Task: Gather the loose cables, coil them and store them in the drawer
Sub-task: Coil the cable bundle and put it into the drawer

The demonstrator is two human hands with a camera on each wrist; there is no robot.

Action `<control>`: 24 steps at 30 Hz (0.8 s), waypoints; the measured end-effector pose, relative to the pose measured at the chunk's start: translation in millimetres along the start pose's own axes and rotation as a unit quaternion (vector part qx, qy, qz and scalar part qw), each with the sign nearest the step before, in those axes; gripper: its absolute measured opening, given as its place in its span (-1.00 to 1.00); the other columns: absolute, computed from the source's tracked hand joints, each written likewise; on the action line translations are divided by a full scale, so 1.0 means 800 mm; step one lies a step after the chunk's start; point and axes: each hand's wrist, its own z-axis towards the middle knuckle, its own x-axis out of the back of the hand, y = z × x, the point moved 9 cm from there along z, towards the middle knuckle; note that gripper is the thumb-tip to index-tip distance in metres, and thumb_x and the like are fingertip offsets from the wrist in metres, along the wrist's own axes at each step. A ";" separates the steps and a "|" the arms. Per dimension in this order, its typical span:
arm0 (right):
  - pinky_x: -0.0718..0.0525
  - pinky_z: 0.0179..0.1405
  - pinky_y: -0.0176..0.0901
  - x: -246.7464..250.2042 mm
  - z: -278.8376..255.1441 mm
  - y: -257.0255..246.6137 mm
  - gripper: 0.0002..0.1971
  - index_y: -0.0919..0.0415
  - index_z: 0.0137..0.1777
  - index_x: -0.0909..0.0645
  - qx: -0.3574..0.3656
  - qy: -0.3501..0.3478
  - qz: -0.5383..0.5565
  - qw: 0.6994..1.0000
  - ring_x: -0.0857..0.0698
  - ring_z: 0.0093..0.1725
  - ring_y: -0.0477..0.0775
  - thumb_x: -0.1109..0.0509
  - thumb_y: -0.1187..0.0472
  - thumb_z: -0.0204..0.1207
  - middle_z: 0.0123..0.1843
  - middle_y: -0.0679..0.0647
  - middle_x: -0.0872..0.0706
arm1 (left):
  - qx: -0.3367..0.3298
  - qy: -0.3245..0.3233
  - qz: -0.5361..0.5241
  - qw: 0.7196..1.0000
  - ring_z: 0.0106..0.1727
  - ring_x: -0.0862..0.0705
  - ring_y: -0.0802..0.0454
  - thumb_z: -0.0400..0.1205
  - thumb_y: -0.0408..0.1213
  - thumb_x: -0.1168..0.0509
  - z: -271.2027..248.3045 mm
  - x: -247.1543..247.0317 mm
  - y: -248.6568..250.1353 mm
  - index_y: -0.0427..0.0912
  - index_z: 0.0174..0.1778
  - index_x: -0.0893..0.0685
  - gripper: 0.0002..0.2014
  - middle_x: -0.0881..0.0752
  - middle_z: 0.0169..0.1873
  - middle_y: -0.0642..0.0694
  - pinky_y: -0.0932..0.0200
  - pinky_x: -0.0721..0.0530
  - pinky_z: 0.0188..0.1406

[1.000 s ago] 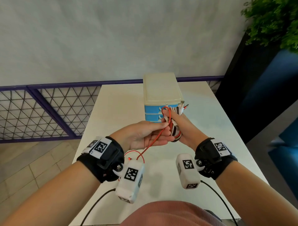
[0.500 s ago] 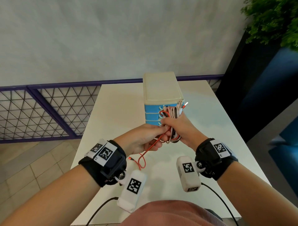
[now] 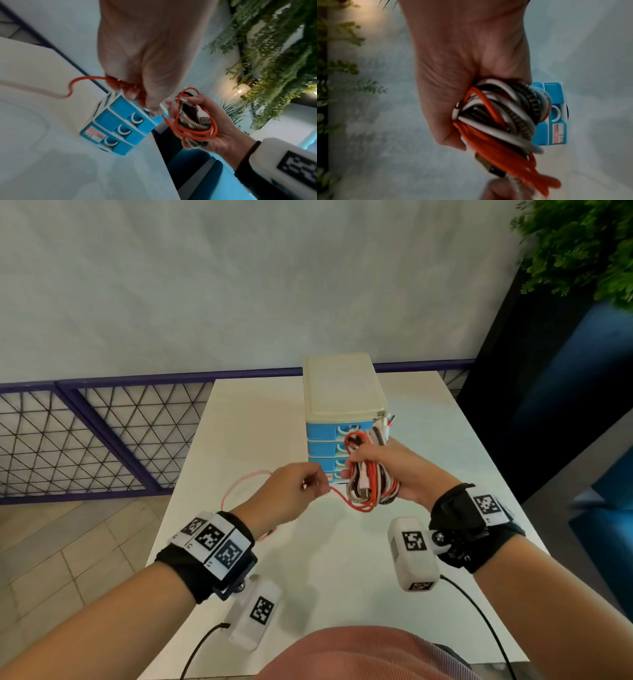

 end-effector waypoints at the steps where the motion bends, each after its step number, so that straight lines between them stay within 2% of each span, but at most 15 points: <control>1: -0.75 0.07 0.10 -0.006 0.000 0.003 -0.81 0.40 0.11 -0.61 -0.001 -0.006 -0.025 1.000 -0.82 -0.14 0.16 -0.38 0.42 0.50 -0.15 0.31 -0.76 | -0.016 0.027 -0.003 1.000 -0.34 -0.53 0.29 0.59 -0.25 -0.38 0.002 0.007 0.007 -0.04 -0.23 -0.67 -0.91 -0.65 -0.33 0.14 0.47 -0.41 -0.34; 3: -0.72 0.14 0.17 -0.013 -0.001 0.008 -0.69 0.47 0.18 -0.61 -0.007 -0.012 -0.055 0.998 -0.77 -0.07 0.21 -0.43 0.38 0.45 -0.11 0.33 -0.76 | -0.037 0.056 0.006 0.998 -0.29 -0.55 0.31 0.56 -0.23 -0.41 0.004 0.013 0.017 -0.09 -0.21 -0.69 -0.94 -0.65 -0.30 0.15 0.51 -0.44 -0.30; 5: -0.71 0.17 0.20 -0.013 -0.001 0.009 -0.67 0.44 0.15 -0.64 -0.012 -0.006 -0.065 0.998 -0.75 -0.05 0.23 -0.47 0.32 0.39 -0.10 0.32 -0.77 | -0.048 0.076 0.018 0.996 -0.26 -0.54 0.30 0.56 -0.23 -0.42 0.003 0.018 0.021 -0.09 -0.21 -0.68 -0.93 -0.65 -0.28 0.14 0.50 -0.44 -0.29; 8: -0.77 0.01 0.04 -0.009 -0.001 0.004 -0.65 0.40 0.21 -0.61 0.002 0.019 -0.071 0.997 -0.79 -0.11 0.16 -0.46 0.34 0.42 -0.12 0.29 -0.79 | -0.067 0.108 0.015 0.992 -0.28 -0.53 0.26 0.55 -0.25 -0.42 0.000 0.025 0.025 -0.12 -0.22 -0.68 -0.93 -0.66 -0.28 0.09 0.44 -0.43 -0.29; 10: -0.76 -0.01 0.03 -0.016 -0.003 0.003 -0.63 0.37 0.27 -0.58 0.014 0.008 -0.072 0.997 -0.81 -0.05 0.23 -0.45 0.38 0.45 -0.06 0.37 -0.76 | -0.085 0.125 0.007 0.988 -0.26 -0.54 0.26 0.54 -0.28 -0.42 0.000 0.030 0.032 -0.14 -0.21 -0.69 -0.95 -0.69 -0.25 0.04 0.42 -0.44 -0.26; 12: -0.79 -0.01 0.03 -0.031 -0.004 0.006 -0.68 0.34 0.26 -0.60 0.015 -0.033 -0.059 0.998 -0.81 0.05 0.31 -0.41 0.41 0.50 0.00 0.41 -0.75 | -0.108 0.136 0.013 0.985 -0.24 -0.54 0.27 0.54 -0.31 -0.42 0.002 0.033 0.039 -0.16 -0.19 -0.70 -0.96 -0.68 -0.24 0.01 0.44 -0.45 -0.24; 15: -0.78 -0.11 -0.03 -0.035 -0.007 0.012 -0.83 0.27 0.09 -0.65 0.001 -0.063 -0.064 0.996 -0.81 -0.09 0.19 -0.37 0.41 0.52 -0.14 0.24 -0.75 | -0.111 0.124 0.031 0.986 -0.30 -0.51 0.26 0.52 -0.25 -0.44 0.005 0.031 0.034 -0.20 -0.20 -0.68 -0.89 -0.64 -0.31 0.01 0.44 -0.42 -0.28; 18: -0.74 -0.21 -0.09 -0.025 -0.008 0.017 -0.85 0.23 0.00 -0.63 -0.010 -0.052 -0.078 0.996 -0.76 -0.24 0.08 -0.37 0.41 0.48 -0.27 0.16 -0.75 | -0.058 0.090 0.036 0.994 -0.48 -0.45 0.20 0.59 -0.13 -0.37 0.009 0.031 0.016 -0.21 -0.28 -0.64 -0.77 -0.53 -0.51 0.03 0.35 -0.36 -0.46; 20: -0.72 -0.30 -0.14 -0.006 -0.005 0.014 -0.89 0.27 -0.05 -0.63 0.004 -0.005 -0.086 0.996 -0.72 -0.33 0.06 -0.37 0.41 0.47 -0.32 0.18 -0.75 | -0.004 0.057 0.037 0.998 -0.55 -0.42 0.20 0.68 -0.10 -0.23 0.013 0.033 -0.001 -0.16 -0.33 -0.65 -0.69 -0.45 -0.56 0.04 0.37 -0.35 -0.52; 21: -0.71 -0.33 -0.15 0.005 -0.003 0.011 -0.91 0.28 -0.08 -0.63 0.014 0.022 -0.082 0.996 -0.71 -0.36 0.06 -0.36 0.43 0.46 -0.33 0.19 -0.74 | 0.032 0.036 0.005 0.999 -0.56 -0.39 0.20 0.71 -0.11 -0.17 0.013 0.034 -0.012 -0.12 -0.33 -0.64 -0.67 -0.45 -0.54 0.05 0.39 -0.33 -0.55; 22: -0.71 -0.33 -0.15 0.016 -0.002 0.009 -0.91 0.29 -0.09 -0.62 0.022 0.048 -0.071 0.996 -0.71 -0.38 0.05 -0.34 0.44 0.46 -0.33 0.21 -0.72 | 0.076 0.009 -0.064 0.995 -0.54 -0.35 0.19 0.74 -0.12 -0.11 0.012 0.032 -0.023 -0.10 -0.31 -0.62 -0.66 -0.45 -0.52 0.04 0.39 -0.32 -0.54; 23: -0.72 -0.35 -0.15 0.026 0.000 0.009 -0.89 0.29 -0.07 -0.61 0.027 0.071 -0.054 0.996 -0.71 -0.40 0.05 -0.33 0.45 0.46 -0.32 0.23 -0.71 | 0.121 -0.026 -0.166 0.978 -0.54 -0.32 0.14 0.76 -0.14 -0.05 0.008 0.025 -0.032 -0.10 -0.26 -0.60 -0.66 -0.44 -0.51 0.05 0.34 -0.34 -0.53; 24: -0.72 -0.38 -0.16 0.033 0.001 0.009 -0.86 0.30 -0.03 -0.60 0.031 0.089 -0.040 0.995 -0.71 -0.43 0.04 -0.32 0.46 0.46 -0.32 0.24 -0.70 | 0.158 -0.063 -0.274 0.947 -0.55 -0.30 0.13 0.78 -0.17 -0.01 0.003 0.015 -0.034 -0.11 -0.20 -0.59 -0.68 -0.44 -0.49 0.06 0.31 -0.35 -0.52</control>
